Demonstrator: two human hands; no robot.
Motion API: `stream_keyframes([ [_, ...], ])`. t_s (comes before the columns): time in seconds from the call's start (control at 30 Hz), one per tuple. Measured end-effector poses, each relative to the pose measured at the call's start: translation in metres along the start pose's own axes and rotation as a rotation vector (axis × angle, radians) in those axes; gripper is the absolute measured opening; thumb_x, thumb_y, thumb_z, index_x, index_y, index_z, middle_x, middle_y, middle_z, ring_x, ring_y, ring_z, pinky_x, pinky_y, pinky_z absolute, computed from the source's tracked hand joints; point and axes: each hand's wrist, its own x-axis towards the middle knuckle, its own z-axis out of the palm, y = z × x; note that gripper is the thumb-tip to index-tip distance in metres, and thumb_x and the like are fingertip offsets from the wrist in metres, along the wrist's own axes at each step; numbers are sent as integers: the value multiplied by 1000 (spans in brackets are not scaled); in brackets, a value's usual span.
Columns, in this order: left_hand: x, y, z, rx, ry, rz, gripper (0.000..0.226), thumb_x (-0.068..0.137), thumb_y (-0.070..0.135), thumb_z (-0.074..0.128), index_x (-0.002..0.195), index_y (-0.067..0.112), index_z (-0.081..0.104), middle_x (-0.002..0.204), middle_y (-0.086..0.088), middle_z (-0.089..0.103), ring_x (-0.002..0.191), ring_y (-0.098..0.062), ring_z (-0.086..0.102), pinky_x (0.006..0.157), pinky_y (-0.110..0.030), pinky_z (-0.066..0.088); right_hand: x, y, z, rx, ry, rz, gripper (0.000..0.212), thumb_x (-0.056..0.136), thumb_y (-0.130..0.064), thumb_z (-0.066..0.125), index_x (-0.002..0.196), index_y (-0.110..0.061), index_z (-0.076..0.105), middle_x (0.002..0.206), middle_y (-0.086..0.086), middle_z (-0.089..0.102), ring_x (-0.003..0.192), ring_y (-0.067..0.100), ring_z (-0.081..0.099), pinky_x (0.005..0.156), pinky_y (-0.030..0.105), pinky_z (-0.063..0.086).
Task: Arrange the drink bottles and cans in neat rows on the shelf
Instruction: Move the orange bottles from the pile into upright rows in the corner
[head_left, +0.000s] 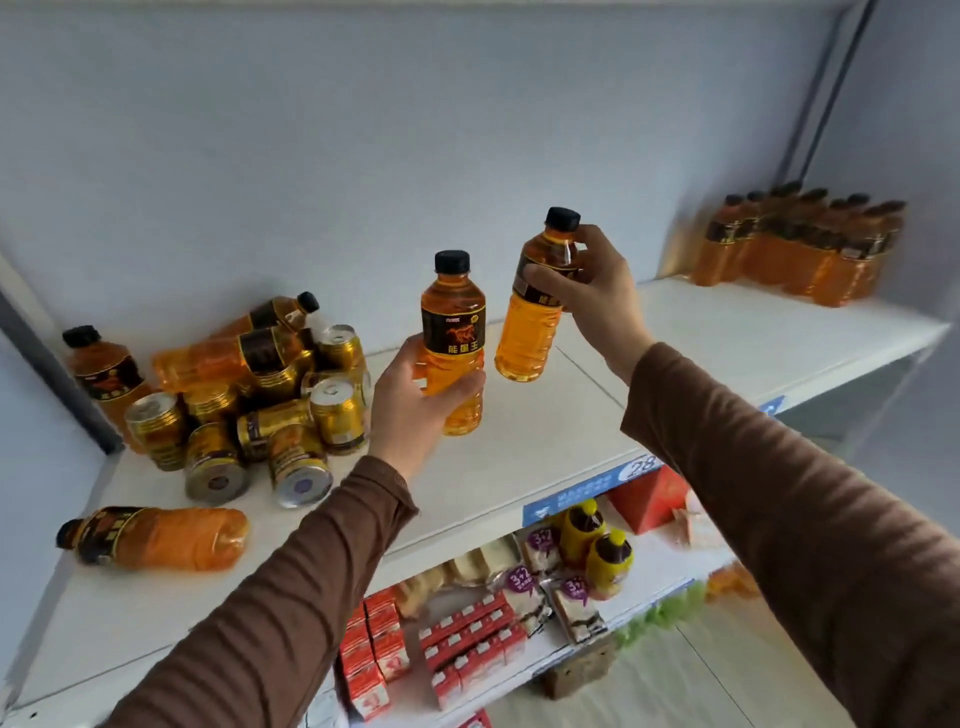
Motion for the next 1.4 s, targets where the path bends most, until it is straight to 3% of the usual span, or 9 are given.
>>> stream_keyframes([
  [0.1, 15, 7, 58, -48, -71, 1, 43, 74, 45, 84, 109, 48, 58, 101, 32, 66, 96, 9, 60, 76, -19, 43, 7, 17, -56, -46, 54, -10, 46, 73, -42, 80, 113, -33, 59, 99, -8, 72, 89, 8, 71, 80, 37, 60],
  [0.37, 52, 35, 262, -130, -177, -74, 51, 71, 33, 88, 114, 30, 62, 104, 16, 70, 93, 3, 63, 76, -24, 44, 40, 91, -240, -144, 34, 35, 45, 78, -37, 80, 117, -27, 59, 107, -10, 71, 95, 4, 69, 78, 24, 55],
  [0.47, 68, 44, 325, -128, -193, -78, 52, 70, 29, 88, 114, 30, 60, 105, 15, 69, 94, 2, 63, 78, -26, 45, 56, 121, -294, -172, 9, 63, 46, 78, -36, 80, 117, -26, 58, 106, -9, 71, 95, 5, 69, 82, 29, 57],
  [0.57, 82, 49, 379, -112, -224, -73, 56, 66, 38, 87, 114, 31, 59, 108, 14, 69, 99, -5, 64, 83, -30, 48, 72, 146, -336, -228, 9, 77, 47, 73, -45, 78, 113, -30, 58, 104, -12, 71, 93, 3, 68, 81, 30, 57],
  [0.67, 101, 50, 427, -115, -248, -84, 61, 62, 47, 84, 116, 34, 58, 110, 15, 69, 102, -6, 64, 84, -30, 49, 93, 170, -371, -261, 13, 83, 44, 74, -46, 78, 112, -34, 57, 102, -17, 70, 90, -4, 66, 75, 20, 51],
  [0.93, 179, 35, 531, -96, -259, -52, 56, 72, 38, 86, 120, 35, 56, 111, 22, 65, 100, 9, 58, 83, -22, 45, 186, 239, -440, -417, -56, 152, 60, 74, -47, 80, 122, -31, 49, 112, -19, 63, 100, 4, 62, 86, 32, 55],
  [1.1, 230, 20, 585, -113, -247, -67, 56, 72, 36, 86, 121, 34, 57, 112, 20, 66, 101, 10, 58, 86, -27, 45, 248, 273, -465, -593, -109, 196, 98, 74, -46, 81, 152, -20, 28, 148, 5, 47, 129, 24, 50, 91, 27, 42],
  [1.17, 246, 14, 600, -123, -235, -71, 56, 72, 36, 86, 120, 38, 57, 111, 24, 65, 99, 15, 57, 86, -26, 45, 272, 282, -469, -662, -126, 185, 100, 74, -45, 81, 153, -18, 26, 149, 7, 46, 131, 26, 49, 93, 28, 41],
  [1.4, 287, -5, 639, -98, -142, -114, 62, 69, 33, 89, 122, 34, 58, 117, 17, 66, 107, 1, 59, 95, -35, 47, 346, 302, -463, -772, -259, 166, 89, 73, -34, 84, 145, -14, 35, 141, 11, 51, 120, 29, 55, 91, 34, 48],
])
